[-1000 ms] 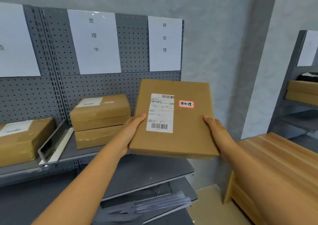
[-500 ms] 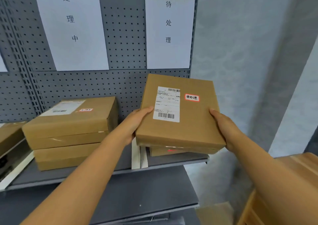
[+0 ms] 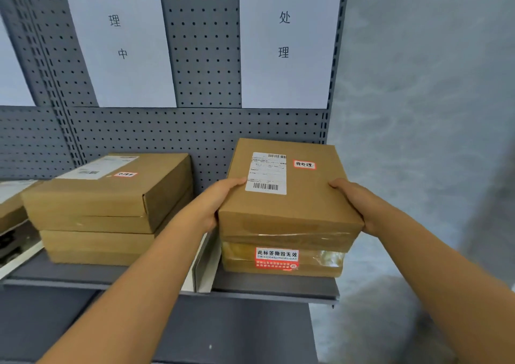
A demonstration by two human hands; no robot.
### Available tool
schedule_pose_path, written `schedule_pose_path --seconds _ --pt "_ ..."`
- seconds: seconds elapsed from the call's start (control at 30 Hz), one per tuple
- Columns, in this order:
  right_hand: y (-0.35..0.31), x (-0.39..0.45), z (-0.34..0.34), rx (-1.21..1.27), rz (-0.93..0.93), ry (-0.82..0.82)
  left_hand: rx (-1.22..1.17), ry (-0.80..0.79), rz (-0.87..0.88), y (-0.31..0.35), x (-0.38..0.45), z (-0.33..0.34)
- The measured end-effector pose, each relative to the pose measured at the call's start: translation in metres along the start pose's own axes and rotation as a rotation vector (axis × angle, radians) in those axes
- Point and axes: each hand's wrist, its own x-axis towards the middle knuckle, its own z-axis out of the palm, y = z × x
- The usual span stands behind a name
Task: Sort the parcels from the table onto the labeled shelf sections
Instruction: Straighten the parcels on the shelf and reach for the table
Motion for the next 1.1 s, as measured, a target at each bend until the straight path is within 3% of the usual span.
schedule_pose_path --seconds 0.47,0.63,0.93,1.0,1.1 --pt "0.003 0.038 -0.006 0.003 0.119 -0.063 -0.011 0.063 -0.145 0.003 0.036 -0.004" --pt "0.001 0.04 -0.005 -0.127 0.106 -0.026 0.069 0.087 -0.116 0.001 0.038 -0.007" --pt "0.0 0.035 -0.005 -0.053 0.107 -0.115 0.204 0.206 -0.06 0.009 0.032 -0.003" --pt "-0.005 0.032 -0.001 -0.209 0.046 -0.075 0.359 0.288 0.026 0.01 0.032 -0.006" --pt "-0.021 0.031 0.008 -0.459 -0.212 0.098 0.554 0.429 0.213 0.013 0.021 -0.01"
